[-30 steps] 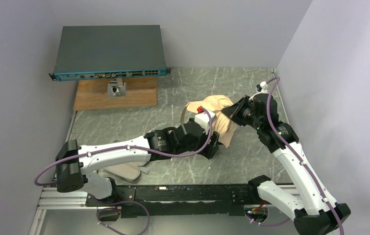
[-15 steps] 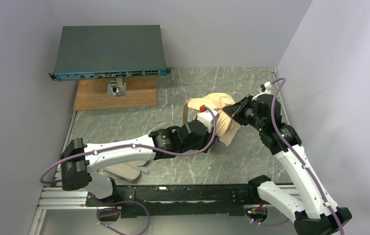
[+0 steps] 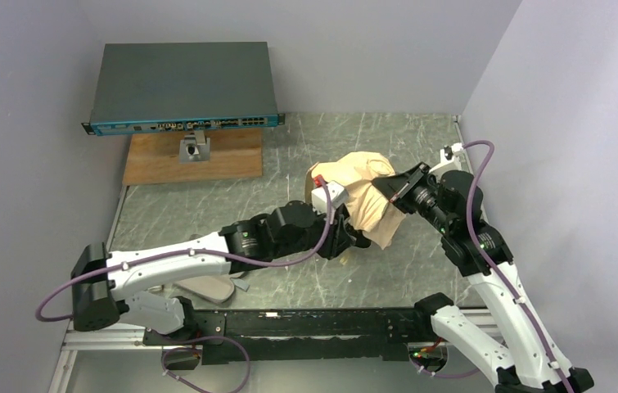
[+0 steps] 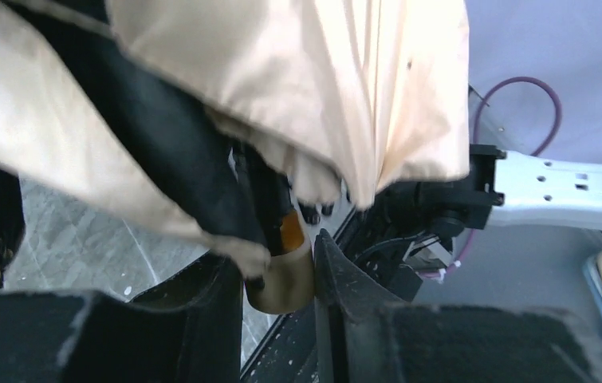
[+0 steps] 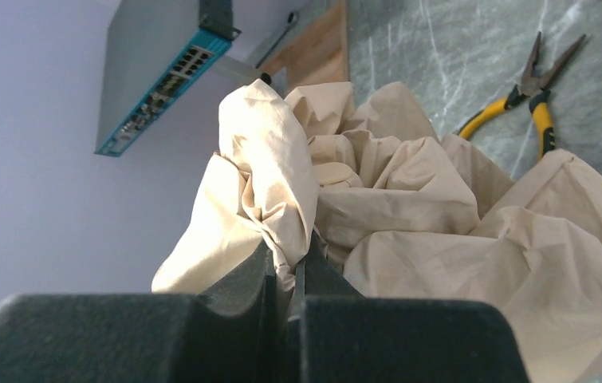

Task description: Open the umbrella

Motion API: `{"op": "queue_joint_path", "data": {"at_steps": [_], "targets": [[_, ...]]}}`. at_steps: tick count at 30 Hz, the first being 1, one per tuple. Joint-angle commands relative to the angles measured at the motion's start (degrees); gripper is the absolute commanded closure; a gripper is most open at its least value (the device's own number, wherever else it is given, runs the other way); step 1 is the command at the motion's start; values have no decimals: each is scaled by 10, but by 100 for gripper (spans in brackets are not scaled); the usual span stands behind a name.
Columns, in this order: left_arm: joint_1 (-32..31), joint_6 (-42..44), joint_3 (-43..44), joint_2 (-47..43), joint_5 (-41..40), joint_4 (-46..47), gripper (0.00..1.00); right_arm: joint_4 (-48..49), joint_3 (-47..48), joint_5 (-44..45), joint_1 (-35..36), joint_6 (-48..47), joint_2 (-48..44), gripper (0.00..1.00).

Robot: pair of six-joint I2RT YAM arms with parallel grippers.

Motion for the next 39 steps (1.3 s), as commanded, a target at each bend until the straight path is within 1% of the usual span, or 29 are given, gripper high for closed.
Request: {"op": "queue_joint_path", "data": {"at_steps": [1,5,6,8,13,18,23,24,25,28,29,30,31,33,39], "targets": [[-3,-6,-41,-66,154,51,100,117,35,73,-10,-3,-7,100],[28,-50,-104,-107,262,138,100,127,42,102,-11,-16,-16,100],[36,-56,-119,-114,282,148,100,127,45,109,-11,-18,-17,100],[41,-63,-130,-126,286,142,100,123,56,123,-12,-25,-15,100],[41,-43,-139,-153,301,93,100,104,101,167,-13,-65,-7,100],[38,-12,-132,-189,234,-60,100,49,173,213,-14,-95,26,100],[33,6,-149,-233,154,-154,100,40,186,215,-14,-100,38,100],[33,5,-151,-238,144,-165,92,41,185,208,-14,-99,40,100],[33,4,-152,-242,136,-169,77,44,182,201,-15,-97,40,100],[33,-1,-152,-249,126,-155,27,56,162,169,-14,-87,39,100],[33,-2,-151,-248,126,-146,17,61,155,159,-14,-82,39,100],[33,-3,-148,-243,127,-139,11,64,148,150,-14,-80,39,100],[33,-1,-139,-238,127,-134,7,65,141,141,-14,-77,37,100],[33,2,-121,-217,127,-128,5,68,125,129,-14,-67,33,100],[35,18,-66,-158,124,-57,5,73,113,104,-14,-57,25,100]]}}
